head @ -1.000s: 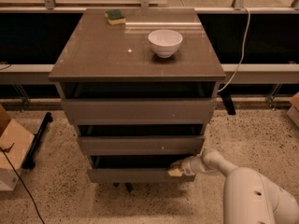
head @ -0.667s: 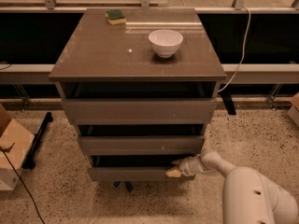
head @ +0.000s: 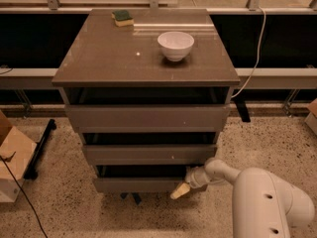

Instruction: Open bottom drawer

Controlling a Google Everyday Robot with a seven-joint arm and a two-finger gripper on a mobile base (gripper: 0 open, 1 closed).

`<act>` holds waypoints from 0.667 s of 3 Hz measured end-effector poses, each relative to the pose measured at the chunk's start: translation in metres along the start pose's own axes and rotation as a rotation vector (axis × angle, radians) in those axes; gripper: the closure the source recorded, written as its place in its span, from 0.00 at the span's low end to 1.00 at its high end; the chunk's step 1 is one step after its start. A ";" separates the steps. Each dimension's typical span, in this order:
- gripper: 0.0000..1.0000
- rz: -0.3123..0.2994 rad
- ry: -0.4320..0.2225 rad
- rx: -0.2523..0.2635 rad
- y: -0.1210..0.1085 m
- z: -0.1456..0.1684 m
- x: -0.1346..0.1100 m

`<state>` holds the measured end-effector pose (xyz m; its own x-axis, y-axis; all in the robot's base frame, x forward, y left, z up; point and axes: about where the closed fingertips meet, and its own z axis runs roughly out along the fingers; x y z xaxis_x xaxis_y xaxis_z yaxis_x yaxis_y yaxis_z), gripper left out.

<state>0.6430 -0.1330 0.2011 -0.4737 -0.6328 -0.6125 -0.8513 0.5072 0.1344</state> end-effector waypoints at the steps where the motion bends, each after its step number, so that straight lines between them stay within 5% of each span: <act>1: 0.13 -0.023 0.057 -0.018 0.003 0.012 0.008; 2: 0.37 -0.047 0.129 -0.046 0.003 0.023 0.019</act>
Offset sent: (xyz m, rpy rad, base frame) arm -0.0074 -0.0027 -0.0448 -0.1746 0.1131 0.1373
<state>0.6362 -0.1299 0.1719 -0.4558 -0.7266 -0.5141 -0.8811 0.4500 0.1451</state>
